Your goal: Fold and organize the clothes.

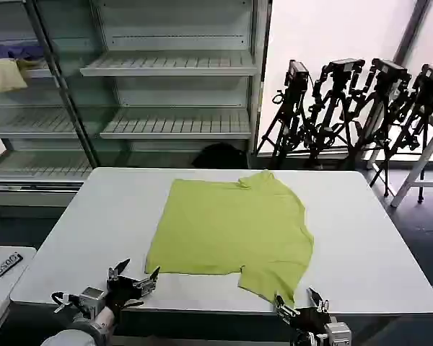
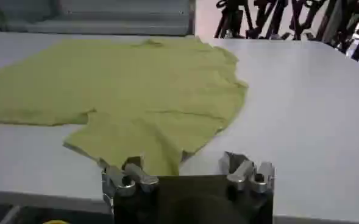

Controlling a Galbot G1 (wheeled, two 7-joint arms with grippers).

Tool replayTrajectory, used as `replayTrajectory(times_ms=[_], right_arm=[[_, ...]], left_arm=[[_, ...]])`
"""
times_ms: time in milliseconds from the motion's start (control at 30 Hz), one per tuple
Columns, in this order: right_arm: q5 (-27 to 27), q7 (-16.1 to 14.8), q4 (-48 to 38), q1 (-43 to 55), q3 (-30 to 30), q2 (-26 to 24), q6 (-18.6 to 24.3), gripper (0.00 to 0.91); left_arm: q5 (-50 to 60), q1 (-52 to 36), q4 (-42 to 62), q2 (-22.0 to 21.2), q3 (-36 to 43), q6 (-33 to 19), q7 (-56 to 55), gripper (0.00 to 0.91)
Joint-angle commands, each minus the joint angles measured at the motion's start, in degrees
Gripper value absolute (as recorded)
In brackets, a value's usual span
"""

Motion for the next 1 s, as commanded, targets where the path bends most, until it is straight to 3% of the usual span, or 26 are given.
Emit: replayTrajectory(times_ms=[33, 67, 100, 133, 167, 200, 233, 300, 367, 833, 1000], right_arm=[[0.2, -0.1, -0.9, 0.1, -0.8, 0.2, 0.3, 0.363], [0.2, -0.1, -0.9, 0.1, -0.8, 0.2, 0.4, 0.363], [0.2, -0.1, -1.0, 0.1, -0.9, 0.2, 0.4, 0.151], [0.2, -0.2, -0.9, 0.1, -0.9, 0.2, 0.6, 0.091], [0.2, -0.2, -0.9, 0.1, -0.9, 0.2, 0.6, 0.000], [0.2, -0.3, -0.9, 0.1, -0.9, 0.2, 0.6, 0.000], [0.2, -0.3, -0.8, 0.1, -0.8, 0.2, 0.7, 0.000], [0.3, -0.4, -0.7, 0.0, -0.8, 0.2, 0.8, 0.000], [0.3, -0.4, -0.5, 0.0, -0.7, 0.2, 0.8, 0.000], [0.2, -0.9, -0.4, 0.4, -0.2, 0.2, 0.6, 0.000], [2.0, -1.0, -0.1, 0.4, -0.1, 0.1, 2.4, 0.000]], left_arm=[[-0.6, 0.1, 0.0, -0.4, 0.2, 0.0, 0.2, 0.907], [-0.6, 0.1, 0.0, -0.5, 0.2, 0.0, 0.2, 0.907], [-0.5, 0.1, 0.0, -0.5, 0.3, 0.0, 0.2, 0.887], [-0.5, 0.2, -0.1, -0.6, 0.3, 0.0, 0.3, 0.826], [-0.5, 0.2, -0.2, -0.7, 0.3, 0.0, 0.4, 0.695], [-0.4, 0.2, -0.2, -0.7, 0.3, 0.0, 0.6, 0.595], [-0.4, 0.2, -0.2, -0.7, 0.4, 0.0, 0.8, 0.343], [-0.4, 0.2, -0.1, -0.6, 0.4, 0.0, 1.2, 0.121], [0.1, 0.0, 0.4, -0.7, 0.5, 0.1, 1.3, 0.020], [1.7, -0.7, 3.1, -0.7, 1.4, -0.2, 1.8, 0.020], [0.3, -1.5, 3.2, -1.1, 1.4, -0.3, 0.9, 0.000]])
